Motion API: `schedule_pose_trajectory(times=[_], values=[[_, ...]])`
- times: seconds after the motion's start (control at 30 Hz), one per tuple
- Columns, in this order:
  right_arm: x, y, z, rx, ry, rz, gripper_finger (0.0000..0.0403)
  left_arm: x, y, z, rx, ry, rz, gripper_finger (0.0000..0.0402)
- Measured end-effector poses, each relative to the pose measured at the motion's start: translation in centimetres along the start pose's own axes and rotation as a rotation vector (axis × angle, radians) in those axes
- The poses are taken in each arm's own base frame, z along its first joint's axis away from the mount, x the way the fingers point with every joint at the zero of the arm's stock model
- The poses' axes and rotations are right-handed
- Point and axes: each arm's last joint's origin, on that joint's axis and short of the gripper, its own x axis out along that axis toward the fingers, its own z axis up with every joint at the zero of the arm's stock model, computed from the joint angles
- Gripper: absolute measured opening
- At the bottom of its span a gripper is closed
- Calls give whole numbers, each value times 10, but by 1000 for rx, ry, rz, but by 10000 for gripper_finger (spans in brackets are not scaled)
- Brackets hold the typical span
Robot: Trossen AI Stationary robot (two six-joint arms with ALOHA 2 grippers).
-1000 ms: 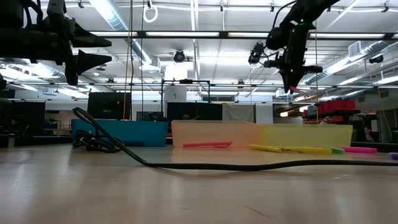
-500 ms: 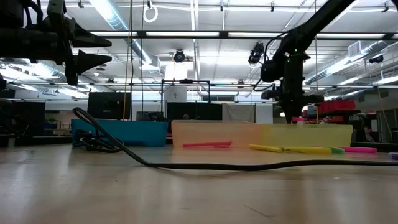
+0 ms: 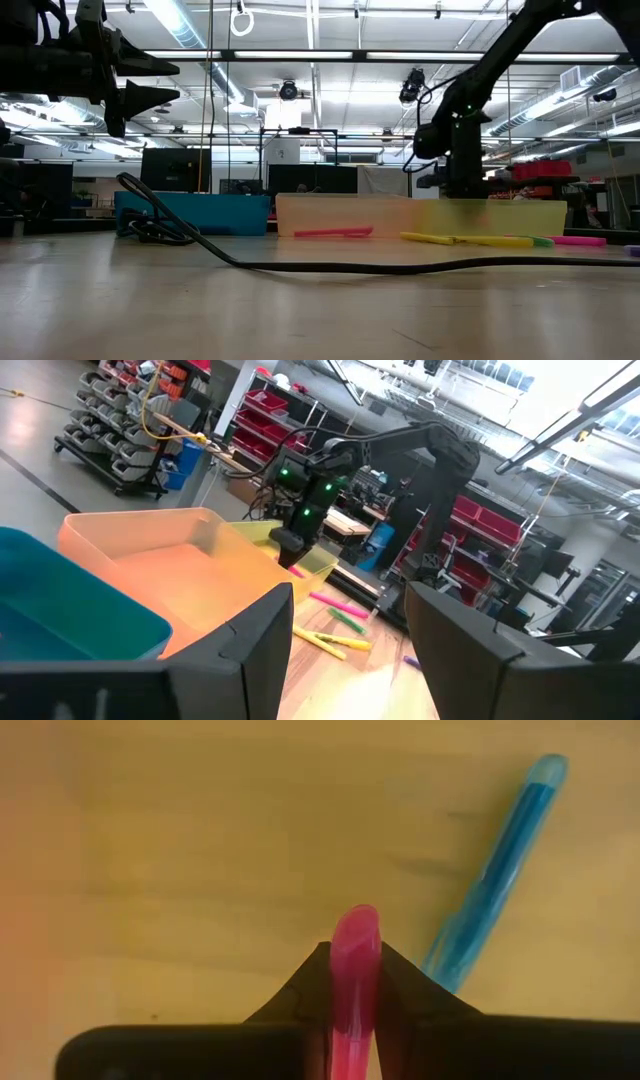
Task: Pick & Place Markers
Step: Put the small pink pen into the yellow bin, then put the small violet pen into the yellow bin
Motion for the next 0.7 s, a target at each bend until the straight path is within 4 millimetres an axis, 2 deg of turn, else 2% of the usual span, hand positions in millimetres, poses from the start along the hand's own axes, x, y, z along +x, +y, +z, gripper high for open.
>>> schedule_pose_trajectory(times=[0.17, 0.53, 0.7], values=[[3, 0, 1, -11, 4, 0, 61, 0, 0, 0, 0, 0, 0, 200], [2, 2, 3, 6, -22, 12, 178, 0, 0, 0, 0, 0, 0, 200], [-11, 1, 3, 1, -92, 21, 197, 0, 0, 0, 0, 0, 0, 200]])
